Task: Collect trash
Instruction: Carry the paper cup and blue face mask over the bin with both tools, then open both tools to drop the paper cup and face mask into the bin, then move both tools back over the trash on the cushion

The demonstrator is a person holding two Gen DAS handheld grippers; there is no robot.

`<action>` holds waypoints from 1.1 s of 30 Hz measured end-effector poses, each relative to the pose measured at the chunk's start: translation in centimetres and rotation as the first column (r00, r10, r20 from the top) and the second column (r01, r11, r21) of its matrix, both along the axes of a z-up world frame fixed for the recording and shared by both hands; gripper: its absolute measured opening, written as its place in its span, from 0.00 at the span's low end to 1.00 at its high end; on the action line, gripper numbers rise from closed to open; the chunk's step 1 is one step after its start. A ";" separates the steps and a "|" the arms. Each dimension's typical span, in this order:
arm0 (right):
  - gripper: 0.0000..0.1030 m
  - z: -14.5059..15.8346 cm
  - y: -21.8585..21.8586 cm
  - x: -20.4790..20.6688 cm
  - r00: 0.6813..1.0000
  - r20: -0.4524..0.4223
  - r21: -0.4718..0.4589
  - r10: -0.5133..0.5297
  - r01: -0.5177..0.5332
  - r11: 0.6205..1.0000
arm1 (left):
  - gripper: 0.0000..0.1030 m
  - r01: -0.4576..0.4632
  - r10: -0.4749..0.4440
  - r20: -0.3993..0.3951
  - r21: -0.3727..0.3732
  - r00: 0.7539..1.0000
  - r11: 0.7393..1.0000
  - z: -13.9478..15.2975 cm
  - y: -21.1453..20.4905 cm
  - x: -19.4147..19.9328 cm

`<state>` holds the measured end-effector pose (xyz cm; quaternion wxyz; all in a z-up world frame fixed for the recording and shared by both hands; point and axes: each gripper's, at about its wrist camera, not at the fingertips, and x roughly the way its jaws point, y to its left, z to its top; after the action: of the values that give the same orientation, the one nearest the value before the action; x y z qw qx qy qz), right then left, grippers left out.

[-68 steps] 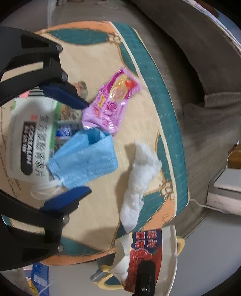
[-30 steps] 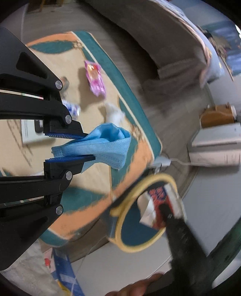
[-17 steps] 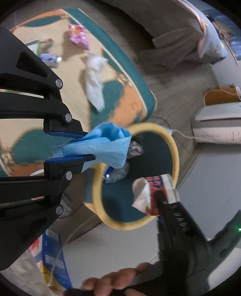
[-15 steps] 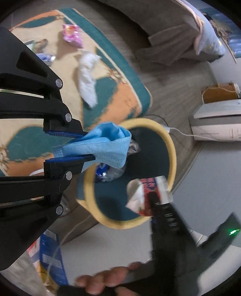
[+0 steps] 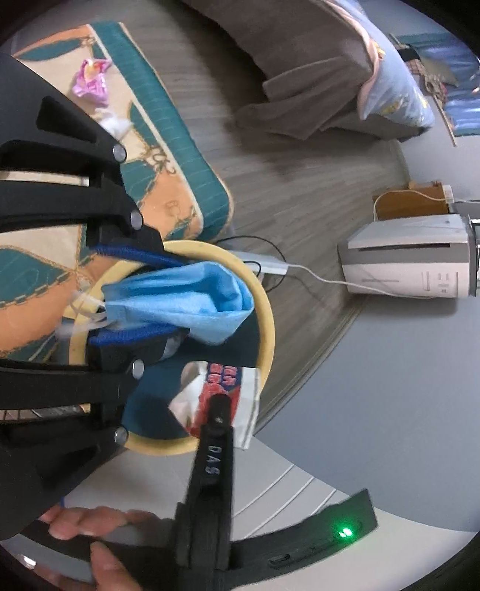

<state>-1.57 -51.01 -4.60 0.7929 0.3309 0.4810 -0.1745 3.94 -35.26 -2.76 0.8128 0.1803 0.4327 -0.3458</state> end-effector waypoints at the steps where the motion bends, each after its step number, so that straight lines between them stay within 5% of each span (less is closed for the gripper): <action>1: 0.17 0.1 0.0 0.0 1.000 0.002 -0.004 0.002 -0.002 1.000 | 0.53 -0.008 0.007 0.010 0.005 1.000 1.000 -0.1 0.3 0.0; 2: 0.26 0.1 0.2 0.1 1.000 -0.003 -0.012 0.003 -0.003 1.000 | 0.62 -0.013 0.013 0.019 0.008 1.000 1.000 -0.2 0.6 -0.1; 7: 0.50 -0.1 0.8 0.4 0.999 -0.026 -0.032 0.025 -0.026 0.999 | 0.68 -0.049 0.049 0.013 0.013 0.999 0.999 -0.3 2.6 0.2; 11: 0.79 0.3 1.9 0.8 0.998 -0.043 -0.066 0.053 -0.056 0.996 | 0.77 -0.073 0.073 0.018 0.003 0.997 0.997 0.4 4.8 0.4; 25: 0.95 2.6 9.1 4.1 0.984 -0.042 -0.162 0.171 -0.175 0.971 | 0.88 -0.228 0.228 0.110 -0.011 0.967 0.974 5.4 18.2 2.3; 33: 0.95 2.4 16.2 6.1 0.924 -0.061 -0.251 0.376 -0.379 0.891 | 0.89 -0.429 0.425 0.091 0.021 0.900 0.903 2.8 26.7 5.1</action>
<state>4.50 -34.79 -2.21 0.8453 0.1240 0.5134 -0.0800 9.07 -8.58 0.05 0.8826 0.1121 0.4338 -0.1425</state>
